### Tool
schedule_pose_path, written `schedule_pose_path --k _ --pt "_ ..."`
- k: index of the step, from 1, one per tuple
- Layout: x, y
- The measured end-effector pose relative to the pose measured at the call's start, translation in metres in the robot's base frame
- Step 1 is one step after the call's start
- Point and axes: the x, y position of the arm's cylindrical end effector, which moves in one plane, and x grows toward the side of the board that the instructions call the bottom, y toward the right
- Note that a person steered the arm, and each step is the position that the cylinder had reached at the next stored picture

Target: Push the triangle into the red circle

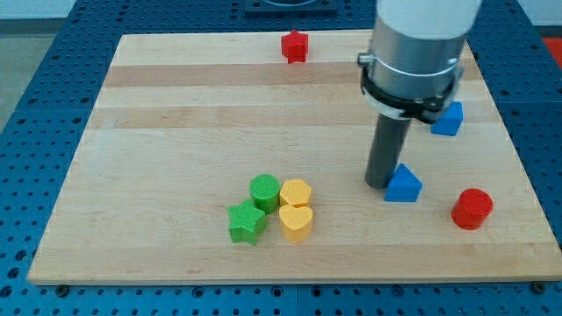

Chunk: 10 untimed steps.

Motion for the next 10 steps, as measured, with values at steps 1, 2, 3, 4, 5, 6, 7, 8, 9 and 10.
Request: schedule_pose_path --k 1,2,3,4,5,6,7,8,9,10 --pt "0.0 0.017" --pt "0.0 0.027" --pt "0.009 0.033" --pt "0.02 0.036" --pt "0.023 0.042" --pt "0.023 0.047" --pt "0.022 0.048" --pt "0.005 0.047" --pt "-0.026 0.038" --pt "-0.059 0.027"
